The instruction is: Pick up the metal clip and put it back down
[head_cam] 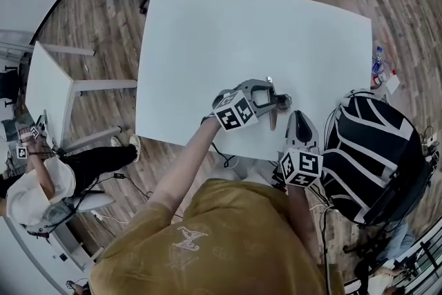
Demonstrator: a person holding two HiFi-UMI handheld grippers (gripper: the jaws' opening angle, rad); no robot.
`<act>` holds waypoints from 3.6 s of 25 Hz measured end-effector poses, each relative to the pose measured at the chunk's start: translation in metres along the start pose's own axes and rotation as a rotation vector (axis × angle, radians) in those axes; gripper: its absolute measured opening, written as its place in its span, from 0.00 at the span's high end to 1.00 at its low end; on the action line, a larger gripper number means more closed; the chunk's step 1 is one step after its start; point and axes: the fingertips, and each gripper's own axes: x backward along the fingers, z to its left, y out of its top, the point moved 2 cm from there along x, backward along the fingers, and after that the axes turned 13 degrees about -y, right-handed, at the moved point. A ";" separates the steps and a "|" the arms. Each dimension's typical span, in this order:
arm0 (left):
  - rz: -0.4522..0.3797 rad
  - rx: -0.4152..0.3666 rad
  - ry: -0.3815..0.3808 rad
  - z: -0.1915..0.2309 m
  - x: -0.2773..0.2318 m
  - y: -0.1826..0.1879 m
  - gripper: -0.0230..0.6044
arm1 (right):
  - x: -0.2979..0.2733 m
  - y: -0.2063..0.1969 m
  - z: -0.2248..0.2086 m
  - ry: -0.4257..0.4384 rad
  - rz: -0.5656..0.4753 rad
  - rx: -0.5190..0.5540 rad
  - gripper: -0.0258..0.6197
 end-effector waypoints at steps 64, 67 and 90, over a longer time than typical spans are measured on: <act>0.180 0.155 -0.547 -0.023 -0.032 -0.002 0.87 | -0.046 -0.033 -0.003 0.033 0.135 -0.003 0.94; 0.179 0.181 -0.580 -0.033 -0.036 -0.007 0.87 | -0.050 -0.032 0.003 0.042 0.133 0.005 0.94; 0.164 0.222 -0.591 -0.055 -0.037 -0.013 0.89 | -0.050 -0.018 0.001 0.032 0.074 0.030 0.95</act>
